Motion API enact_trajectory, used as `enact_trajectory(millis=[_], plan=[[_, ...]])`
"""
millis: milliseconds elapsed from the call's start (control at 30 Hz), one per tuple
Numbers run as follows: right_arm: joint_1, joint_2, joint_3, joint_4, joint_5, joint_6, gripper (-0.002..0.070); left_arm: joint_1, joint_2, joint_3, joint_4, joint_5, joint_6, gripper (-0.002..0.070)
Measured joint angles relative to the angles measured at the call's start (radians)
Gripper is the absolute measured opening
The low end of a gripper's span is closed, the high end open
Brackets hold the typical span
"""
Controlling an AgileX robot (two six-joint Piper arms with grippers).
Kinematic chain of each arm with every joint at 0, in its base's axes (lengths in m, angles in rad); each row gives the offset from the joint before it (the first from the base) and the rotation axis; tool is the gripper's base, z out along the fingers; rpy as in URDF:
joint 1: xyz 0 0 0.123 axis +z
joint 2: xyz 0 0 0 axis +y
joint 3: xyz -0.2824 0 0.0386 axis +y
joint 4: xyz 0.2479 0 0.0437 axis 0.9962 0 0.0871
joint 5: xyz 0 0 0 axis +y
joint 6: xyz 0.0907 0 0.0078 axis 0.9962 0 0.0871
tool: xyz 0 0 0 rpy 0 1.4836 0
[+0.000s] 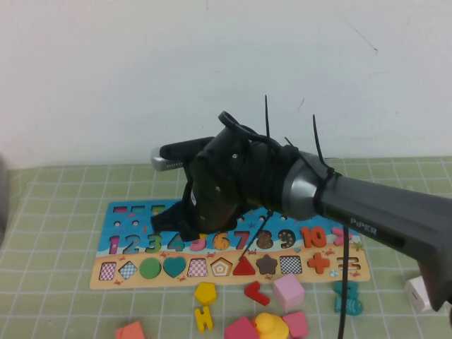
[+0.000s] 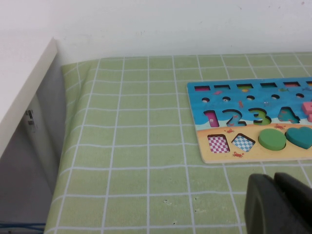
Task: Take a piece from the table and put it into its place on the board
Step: Place the "number 6" into the hole of the number 6
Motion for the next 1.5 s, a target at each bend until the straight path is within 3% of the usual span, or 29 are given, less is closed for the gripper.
enact_trajectory(millis=[467, 1500], plan=[[-0.06, 0.181, -0.259, 0.021, 0.168, -0.018, 0.0275, 0.0, 0.0, 0.0, 0.0, 0.0, 0.0, -0.0001], [-0.14, 0.269, -0.267, 0.109, 0.085, 0.057, 0.0275, 0.0, 0.0, 0.0, 0.0, 0.0, 0.0, -0.0001]])
